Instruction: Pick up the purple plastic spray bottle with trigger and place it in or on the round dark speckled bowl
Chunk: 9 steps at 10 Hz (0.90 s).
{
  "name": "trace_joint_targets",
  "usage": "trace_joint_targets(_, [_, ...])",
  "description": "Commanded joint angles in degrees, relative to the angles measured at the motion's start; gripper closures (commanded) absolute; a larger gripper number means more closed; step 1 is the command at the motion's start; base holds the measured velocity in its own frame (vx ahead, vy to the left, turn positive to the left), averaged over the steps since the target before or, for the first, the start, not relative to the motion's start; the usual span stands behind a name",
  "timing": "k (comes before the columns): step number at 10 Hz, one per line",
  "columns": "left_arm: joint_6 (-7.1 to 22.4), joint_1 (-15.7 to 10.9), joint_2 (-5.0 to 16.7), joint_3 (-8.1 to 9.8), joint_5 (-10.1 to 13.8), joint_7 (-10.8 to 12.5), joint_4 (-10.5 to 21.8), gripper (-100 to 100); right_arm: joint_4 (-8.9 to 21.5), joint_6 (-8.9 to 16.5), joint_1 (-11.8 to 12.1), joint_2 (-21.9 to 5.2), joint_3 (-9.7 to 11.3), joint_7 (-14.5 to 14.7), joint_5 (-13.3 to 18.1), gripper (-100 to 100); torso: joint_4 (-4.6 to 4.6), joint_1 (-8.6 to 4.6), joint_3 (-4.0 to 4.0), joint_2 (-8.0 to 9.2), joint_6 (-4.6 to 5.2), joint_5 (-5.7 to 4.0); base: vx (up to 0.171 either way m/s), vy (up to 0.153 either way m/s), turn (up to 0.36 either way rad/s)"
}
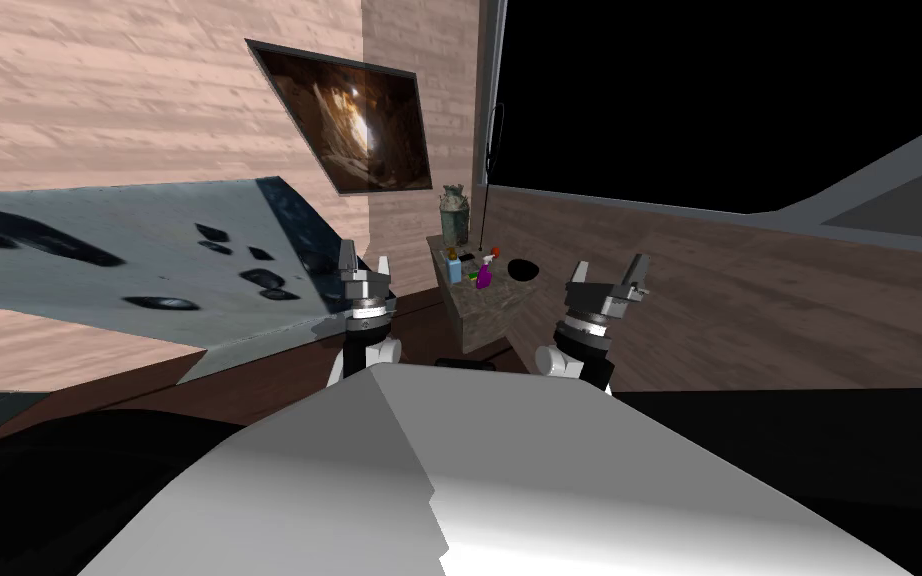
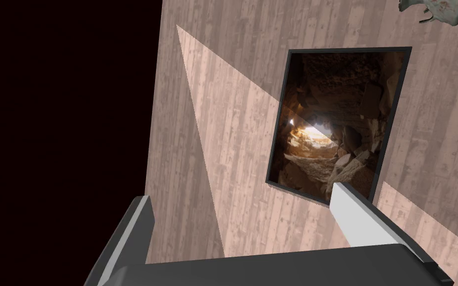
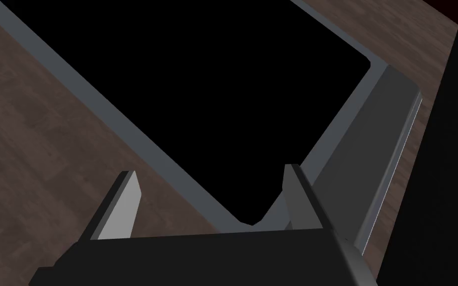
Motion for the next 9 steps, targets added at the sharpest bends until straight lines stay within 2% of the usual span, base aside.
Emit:
trace_joint_targets(1, [0.0, 0.0, 0.0, 0.0, 0.0, 0.0, 0.0, 0, 0.76, 0.09, -0.47, -2.64, -0.25, 0.68, 0.26, -100, 0.0, 0.0, 0.0, 0.0, 0.0, 0.0, 0.005, 0.035, -0.026])
trace_joint_targets(4, [0.0, 0.0, -0.01, -0.01, 0.0, 0.0, 0.0, 0, 3.7, 0.58, -2.26, -7.82, -1.31, 3.37, 1.31, -100, -0.01, 0.29, -0.03, -0.05, 0.0, 0.06, 0.006, 0.097, -0.049])
trace_joint_targets(8, [0.0, 0.0, -0.02, -0.02, 0.0, 0.0, 0.0, 0, 10.01, 2.0, -6.2, -12.14, -3.75, 9.26, 3.62, -100, 0.0, 0.8, -0.01, 0.0, 0.0, 0.17, 0.007, 0.207, -0.082])
trace_joint_targets(9, [0.0, 0.0, -0.02, -0.02, 0.0, 0.0, 0.0, 0, 10.39, 2.0, -6.2, -12.14, -3.75, 9.26, 3.62, -100, -0.02, 0.93, -0.05, -0.09, -0.01, 0.21, 0.016, 0.157, -0.031])
